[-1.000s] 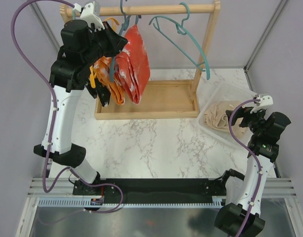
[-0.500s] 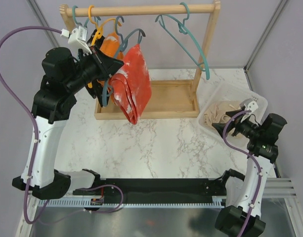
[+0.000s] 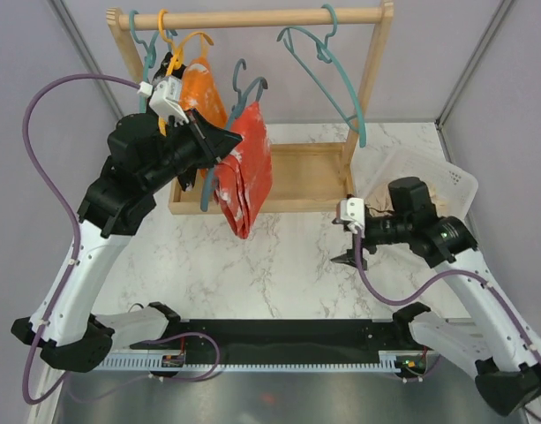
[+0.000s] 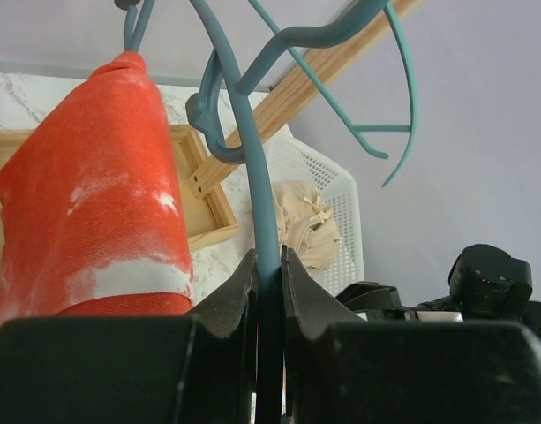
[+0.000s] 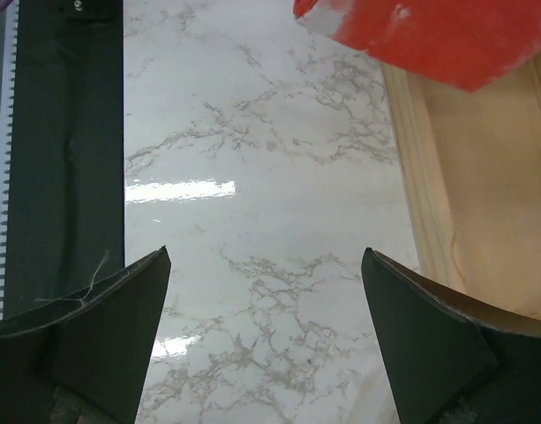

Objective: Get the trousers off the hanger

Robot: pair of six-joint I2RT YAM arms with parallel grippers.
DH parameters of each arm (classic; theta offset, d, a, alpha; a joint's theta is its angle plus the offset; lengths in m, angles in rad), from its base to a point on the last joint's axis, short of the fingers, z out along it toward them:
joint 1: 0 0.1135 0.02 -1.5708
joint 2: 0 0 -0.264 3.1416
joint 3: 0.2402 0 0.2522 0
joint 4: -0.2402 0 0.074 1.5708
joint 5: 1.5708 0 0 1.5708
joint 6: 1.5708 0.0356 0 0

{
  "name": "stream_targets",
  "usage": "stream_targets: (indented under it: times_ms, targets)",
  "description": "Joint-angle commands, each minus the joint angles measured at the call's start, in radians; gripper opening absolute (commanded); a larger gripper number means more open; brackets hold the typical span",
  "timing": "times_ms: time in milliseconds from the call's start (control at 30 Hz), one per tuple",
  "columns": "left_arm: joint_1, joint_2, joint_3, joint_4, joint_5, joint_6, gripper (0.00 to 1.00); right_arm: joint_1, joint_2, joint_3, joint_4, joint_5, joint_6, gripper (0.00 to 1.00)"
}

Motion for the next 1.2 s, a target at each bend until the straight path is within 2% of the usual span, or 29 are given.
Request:
stream_targets:
  times_ms: [0,33,200,300,367,433,500,600,800,933,1033,1167]
  targets:
    - [-0.085,-0.060,0.006,0.259,-0.160,0.001,0.02,0.205,0.077,0.126,0.070,0.309,-0.049,0.98]
    - [-0.131,-0.061,0.000,0.265,-0.189,0.013,0.02,0.248,0.091,0.144,0.114,0.357,-0.012,0.98]
    - [-0.208,-0.068,-0.043,0.320,-0.329,0.006,0.02,0.546,0.221,0.234,0.405,0.700,0.095,0.96]
    - [-0.234,-0.080,-0.066,0.344,-0.381,-0.003,0.02,0.701,0.269,0.225,0.535,0.826,0.207,0.97]
    - [-0.242,-0.088,-0.073,0.356,-0.397,-0.010,0.02,0.811,0.286,0.182,0.694,1.021,0.267,0.98]
    - [-0.247,-0.092,-0.081,0.364,-0.403,-0.011,0.02,0.840,0.295,0.159,0.816,1.115,0.362,0.98]
    - [-0.248,-0.098,-0.086,0.367,-0.406,-0.013,0.02,0.841,0.313,0.142,0.875,1.182,0.469,0.98]
    - [-0.250,-0.109,-0.092,0.368,-0.408,-0.013,0.02,0.839,0.359,0.168,0.931,1.310,0.546,0.98]
    - [-0.251,-0.124,-0.109,0.371,-0.405,-0.028,0.02,0.841,0.441,0.243,0.992,1.347,0.634,0.98]
    - [-0.253,-0.131,-0.110,0.371,-0.415,-0.027,0.02,0.859,0.476,0.290,0.991,1.289,0.655,0.98]
    - [-0.253,-0.129,-0.106,0.371,-0.412,-0.025,0.02,0.876,0.472,0.281,0.983,1.218,0.652,0.98]
    - [-0.253,-0.123,-0.095,0.371,-0.398,-0.031,0.02,0.885,0.479,0.267,1.003,1.255,0.677,0.98]
